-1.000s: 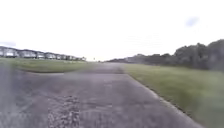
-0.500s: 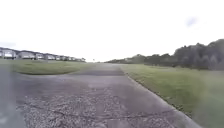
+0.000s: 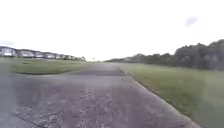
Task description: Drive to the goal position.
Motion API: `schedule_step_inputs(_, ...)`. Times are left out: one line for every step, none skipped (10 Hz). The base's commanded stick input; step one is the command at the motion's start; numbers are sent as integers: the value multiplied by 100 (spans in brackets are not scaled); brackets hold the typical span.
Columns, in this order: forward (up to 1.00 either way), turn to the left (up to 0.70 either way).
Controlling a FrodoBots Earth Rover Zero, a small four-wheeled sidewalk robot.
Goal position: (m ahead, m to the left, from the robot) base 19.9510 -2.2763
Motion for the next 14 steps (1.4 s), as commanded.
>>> schedule_step_inputs(70,1)
schedule_step_inputs(70,8)
schedule_step_inputs(70,19)
schedule_step_inputs(70,33)
schedule_step_inputs(70,35)
schedule_step_inputs(70,27)
schedule_step_inputs(70,3)
schedule_step_inputs(70,2)
schedule_step_inputs(70,2)
schedule_step_inputs(70,2)
schedule_step_inputs(70,2)
schedule_step_inputs(70,2)
schedule_step_inputs(70,2)
schedule_step_inputs(70,2)
